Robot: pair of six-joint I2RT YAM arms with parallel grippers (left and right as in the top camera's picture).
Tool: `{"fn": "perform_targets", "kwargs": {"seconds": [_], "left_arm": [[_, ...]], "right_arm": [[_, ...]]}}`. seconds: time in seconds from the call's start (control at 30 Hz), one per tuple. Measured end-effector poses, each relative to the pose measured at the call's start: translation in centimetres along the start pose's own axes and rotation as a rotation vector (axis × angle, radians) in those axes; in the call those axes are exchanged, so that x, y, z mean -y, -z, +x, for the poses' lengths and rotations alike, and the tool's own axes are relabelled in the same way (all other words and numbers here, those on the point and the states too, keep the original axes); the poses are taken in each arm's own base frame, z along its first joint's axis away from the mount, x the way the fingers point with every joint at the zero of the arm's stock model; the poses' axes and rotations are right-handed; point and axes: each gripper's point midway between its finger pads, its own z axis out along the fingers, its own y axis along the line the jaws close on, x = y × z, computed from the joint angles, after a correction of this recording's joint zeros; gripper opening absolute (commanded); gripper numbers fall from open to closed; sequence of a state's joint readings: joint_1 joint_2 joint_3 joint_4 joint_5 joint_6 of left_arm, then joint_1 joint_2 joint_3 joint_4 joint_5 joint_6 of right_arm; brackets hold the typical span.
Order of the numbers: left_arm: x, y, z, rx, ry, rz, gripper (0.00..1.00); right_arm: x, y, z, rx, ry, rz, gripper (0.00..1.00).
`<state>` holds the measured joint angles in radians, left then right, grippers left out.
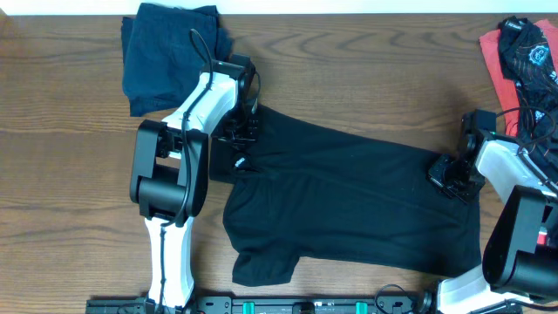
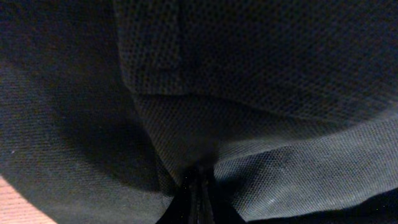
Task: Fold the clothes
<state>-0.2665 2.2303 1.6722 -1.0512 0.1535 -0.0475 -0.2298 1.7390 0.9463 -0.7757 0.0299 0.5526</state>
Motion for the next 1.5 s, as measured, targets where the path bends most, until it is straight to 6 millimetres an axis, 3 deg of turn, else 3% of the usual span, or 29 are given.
{"fn": "perform_targets", "kwargs": {"seconds": [0.33, 0.53, 0.83, 1.23, 1.5], "left_arm": [[-0.4, -0.2, 0.2, 0.032, 0.056, 0.028, 0.06], [-1.8, -0.2, 0.9, 0.009, 0.155, 0.084, 0.06], [-3.4, -0.1, 1.6, -0.03, 0.302, 0.12, 0.06], [-3.3, -0.2, 1.3, -0.028, 0.46, 0.157, 0.06], [-2.7, 0.1, -0.2, 0.012, 0.526, 0.237, 0.06]], "right_arm": [[0.4, -0.1, -0.6, -0.004, -0.053, -0.022, 0.01], [0.6, -0.1, -1.8, 0.026, -0.087, -0.048, 0.01], [-0.7, 0.1, -5.4, 0.162, -0.096, -0.109, 0.01], [-2.9, 0.1, -9.9, 0.331, -0.105, -0.198, 0.01], [-4.6, 0.1, -12.4, 0.35, -0.096, -0.232, 0.01]]}}
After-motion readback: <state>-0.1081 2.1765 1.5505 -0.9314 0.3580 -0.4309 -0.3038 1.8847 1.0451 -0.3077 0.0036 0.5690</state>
